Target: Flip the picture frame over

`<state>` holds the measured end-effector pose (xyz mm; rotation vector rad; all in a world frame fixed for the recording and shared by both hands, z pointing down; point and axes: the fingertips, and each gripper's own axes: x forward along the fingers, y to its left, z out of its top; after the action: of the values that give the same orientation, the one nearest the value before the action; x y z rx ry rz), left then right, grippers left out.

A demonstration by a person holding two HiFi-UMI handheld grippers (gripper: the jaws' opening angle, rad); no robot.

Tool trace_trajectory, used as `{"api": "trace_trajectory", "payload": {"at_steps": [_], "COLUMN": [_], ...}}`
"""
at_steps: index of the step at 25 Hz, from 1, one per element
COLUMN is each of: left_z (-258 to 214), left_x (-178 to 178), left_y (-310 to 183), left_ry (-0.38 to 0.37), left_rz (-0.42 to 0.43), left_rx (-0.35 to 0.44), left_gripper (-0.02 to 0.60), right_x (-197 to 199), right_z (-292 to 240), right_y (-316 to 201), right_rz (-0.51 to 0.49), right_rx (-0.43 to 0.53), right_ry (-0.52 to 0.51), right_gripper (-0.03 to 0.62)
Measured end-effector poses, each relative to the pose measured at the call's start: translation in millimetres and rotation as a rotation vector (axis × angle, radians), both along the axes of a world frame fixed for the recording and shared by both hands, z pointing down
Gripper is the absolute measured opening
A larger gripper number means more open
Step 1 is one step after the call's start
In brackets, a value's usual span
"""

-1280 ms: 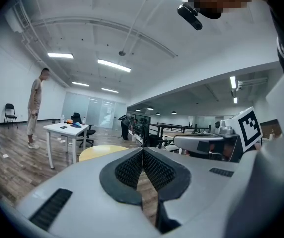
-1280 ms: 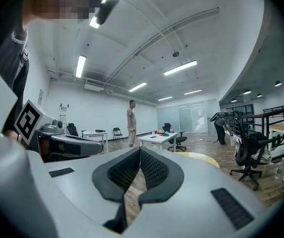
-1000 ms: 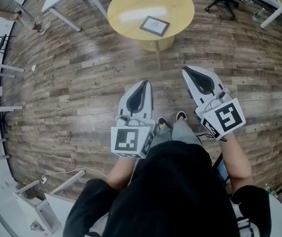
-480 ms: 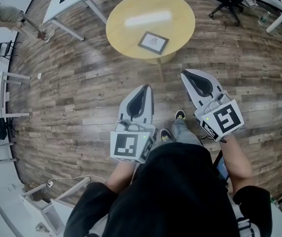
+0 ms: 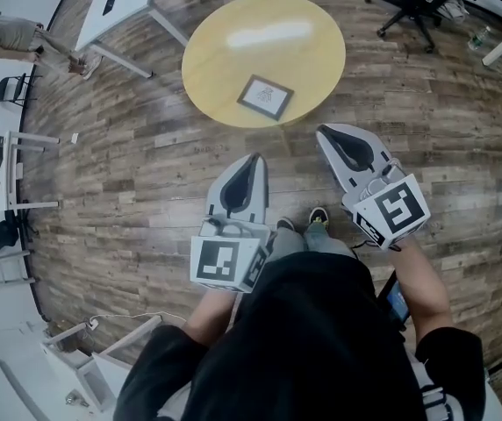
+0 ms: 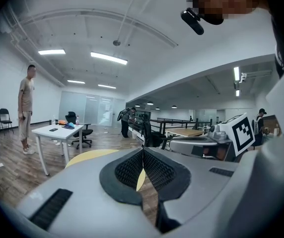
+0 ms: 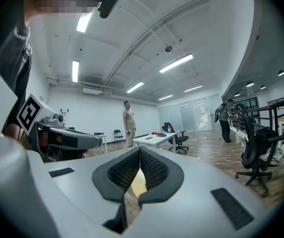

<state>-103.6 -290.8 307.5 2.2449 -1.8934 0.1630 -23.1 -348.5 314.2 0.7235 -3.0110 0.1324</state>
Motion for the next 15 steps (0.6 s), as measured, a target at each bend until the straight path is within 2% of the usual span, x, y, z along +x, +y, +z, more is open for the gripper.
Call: {"api": "trace_trajectory", "payload": {"at_steps": [9,15], "left_z": [5,9], "left_x": [-25,-58], "left_y": [-37,-66], "left_ry": [-0.024,-0.011], "left_rz": [-0.024,-0.008], "left_rx": [-0.008,-0.001], "left_gripper": [0.023,0.023], "right_x": [-24,-53], "right_z": [10,19], "right_y": [-37,-66], "right_rz": [-0.014,0.004], "right_rx": [-0.003,0.022], "right_ry": [0.012,0.075], "right_gripper": [0.02,0.02]}}
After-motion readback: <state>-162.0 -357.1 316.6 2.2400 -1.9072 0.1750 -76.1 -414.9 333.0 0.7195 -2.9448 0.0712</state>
